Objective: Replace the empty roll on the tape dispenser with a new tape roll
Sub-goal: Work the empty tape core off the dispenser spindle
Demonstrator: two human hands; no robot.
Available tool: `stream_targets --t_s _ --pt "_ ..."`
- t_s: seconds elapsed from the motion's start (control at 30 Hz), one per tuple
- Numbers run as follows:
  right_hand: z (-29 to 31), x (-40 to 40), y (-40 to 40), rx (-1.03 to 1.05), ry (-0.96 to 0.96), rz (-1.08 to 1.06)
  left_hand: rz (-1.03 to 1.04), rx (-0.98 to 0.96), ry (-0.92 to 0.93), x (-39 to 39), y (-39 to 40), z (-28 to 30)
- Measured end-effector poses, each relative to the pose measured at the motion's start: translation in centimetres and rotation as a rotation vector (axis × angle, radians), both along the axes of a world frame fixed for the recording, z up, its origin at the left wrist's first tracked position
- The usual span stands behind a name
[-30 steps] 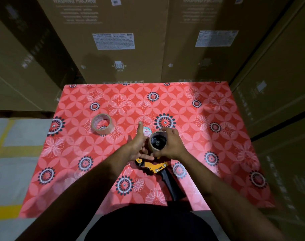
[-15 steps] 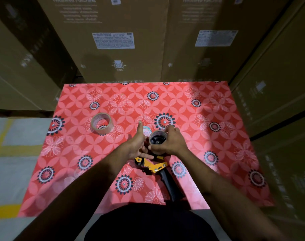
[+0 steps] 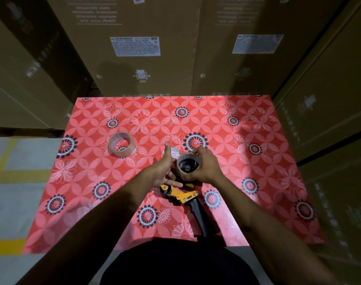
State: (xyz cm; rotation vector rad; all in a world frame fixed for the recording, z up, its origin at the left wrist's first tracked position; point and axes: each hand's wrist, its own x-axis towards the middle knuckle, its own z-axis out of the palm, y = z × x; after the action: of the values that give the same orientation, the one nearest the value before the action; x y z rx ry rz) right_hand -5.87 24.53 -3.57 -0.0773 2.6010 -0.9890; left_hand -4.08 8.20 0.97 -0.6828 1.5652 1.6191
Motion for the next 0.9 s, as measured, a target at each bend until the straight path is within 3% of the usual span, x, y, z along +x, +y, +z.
stream_targets --t_s 0.2,0.4,0.63,0.77,0.9 --pt "-0.2 0.0 0.9 -0.042 0.001 0.115 -0.024 -0.038 -0.009 -0.2 0.4 0.2" --pt "-0.2 0.5 -0.4 0.010 0.011 -0.006 0.005 -0.036 0.007 0.0 0.1 -0.2" --pt "1.3 -0.3 0.5 0.033 -0.021 0.201 -0.026 -0.050 -0.041 -0.1 0.0 0.1" --pt "-0.1 0.6 -0.4 0.011 -0.040 0.000 -0.040 -0.044 -0.017 0.0 0.2 0.4" --pt "-0.6 0.4 0.2 -0.021 0.057 0.018 0.020 -0.044 -0.003 -0.1 -0.1 -0.1"
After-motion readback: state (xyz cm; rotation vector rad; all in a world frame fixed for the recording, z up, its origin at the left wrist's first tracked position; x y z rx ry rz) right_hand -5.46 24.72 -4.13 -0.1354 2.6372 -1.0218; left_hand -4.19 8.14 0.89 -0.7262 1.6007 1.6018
